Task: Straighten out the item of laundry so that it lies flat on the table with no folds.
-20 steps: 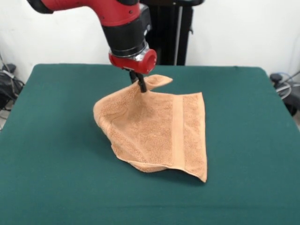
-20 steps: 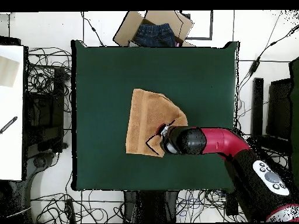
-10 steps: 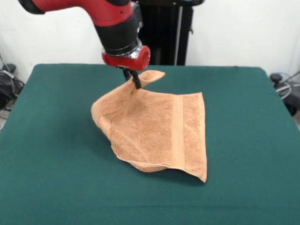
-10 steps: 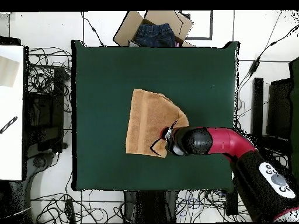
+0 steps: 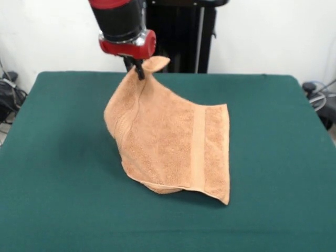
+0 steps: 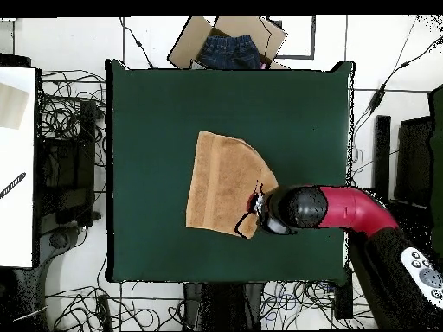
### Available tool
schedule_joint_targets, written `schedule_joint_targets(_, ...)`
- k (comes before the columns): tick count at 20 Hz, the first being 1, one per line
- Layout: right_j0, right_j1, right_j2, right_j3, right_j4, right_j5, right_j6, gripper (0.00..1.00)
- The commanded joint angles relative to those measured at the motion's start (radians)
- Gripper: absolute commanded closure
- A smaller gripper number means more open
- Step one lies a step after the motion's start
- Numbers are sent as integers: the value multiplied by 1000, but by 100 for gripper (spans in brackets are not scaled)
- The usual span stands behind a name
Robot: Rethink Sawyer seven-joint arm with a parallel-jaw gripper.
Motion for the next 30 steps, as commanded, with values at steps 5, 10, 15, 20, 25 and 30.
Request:
schedule_joint_targets(5,36,-136,60,-45,57,138,-139,100)
schedule_joint_targets(10,47,-163,57,-37,61,141,-121,100)
schedule_joint_targets(15,55,-164,51,-42,59,142,-120,100)
schedule_joint_targets(20,49,-147,50,-34,56,112,-123,100)
schedule_joint_targets(25,48,-113,46,-37,43,81,-121,100)
schedule_joint_targets(30,46,-60,37,-31,26,24,-107,100)
